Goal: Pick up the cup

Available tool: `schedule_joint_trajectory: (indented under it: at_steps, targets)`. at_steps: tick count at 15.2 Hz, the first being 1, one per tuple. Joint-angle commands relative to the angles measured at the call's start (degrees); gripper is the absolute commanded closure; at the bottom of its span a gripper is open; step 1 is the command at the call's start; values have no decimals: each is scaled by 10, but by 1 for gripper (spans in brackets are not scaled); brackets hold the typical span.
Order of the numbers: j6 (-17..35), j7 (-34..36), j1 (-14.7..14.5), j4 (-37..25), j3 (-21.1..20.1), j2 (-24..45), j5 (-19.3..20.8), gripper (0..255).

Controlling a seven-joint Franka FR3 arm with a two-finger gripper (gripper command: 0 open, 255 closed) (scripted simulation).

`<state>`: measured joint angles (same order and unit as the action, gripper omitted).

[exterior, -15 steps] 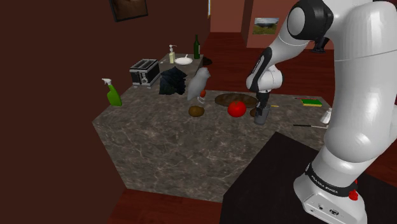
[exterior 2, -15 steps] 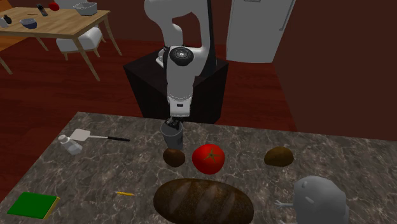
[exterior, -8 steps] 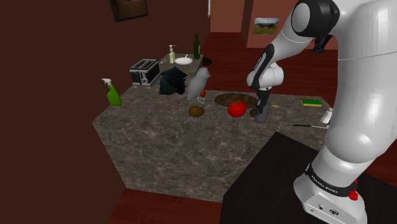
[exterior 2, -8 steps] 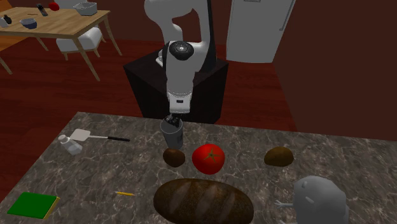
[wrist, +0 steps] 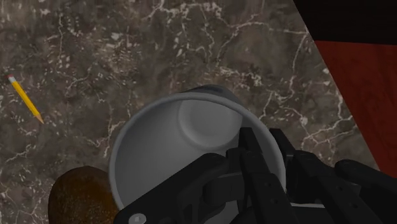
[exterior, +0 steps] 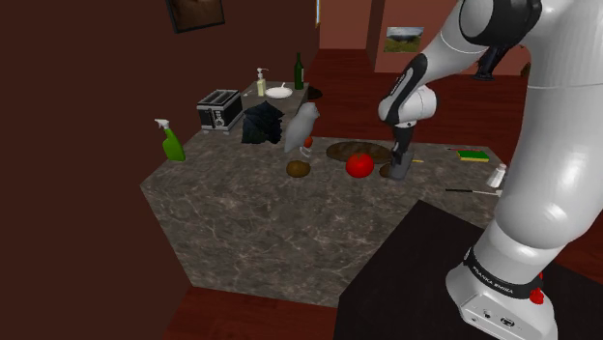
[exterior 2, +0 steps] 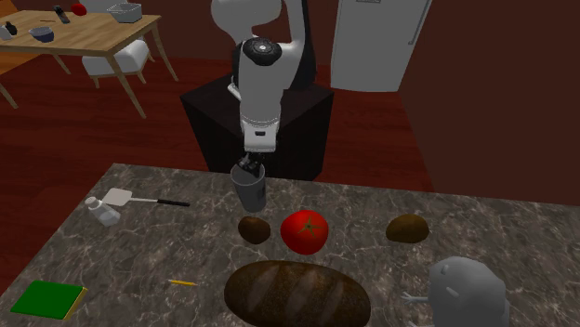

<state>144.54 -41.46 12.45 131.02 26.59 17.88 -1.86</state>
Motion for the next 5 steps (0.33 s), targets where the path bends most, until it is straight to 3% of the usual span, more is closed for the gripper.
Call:
schedule_joint_trajectory:
  at_steps: [1,5]
  targets:
    - [-16,6,-5,-2,5,-15,9,255]
    - [-31,11,-9,-3,10,-30,19,255]
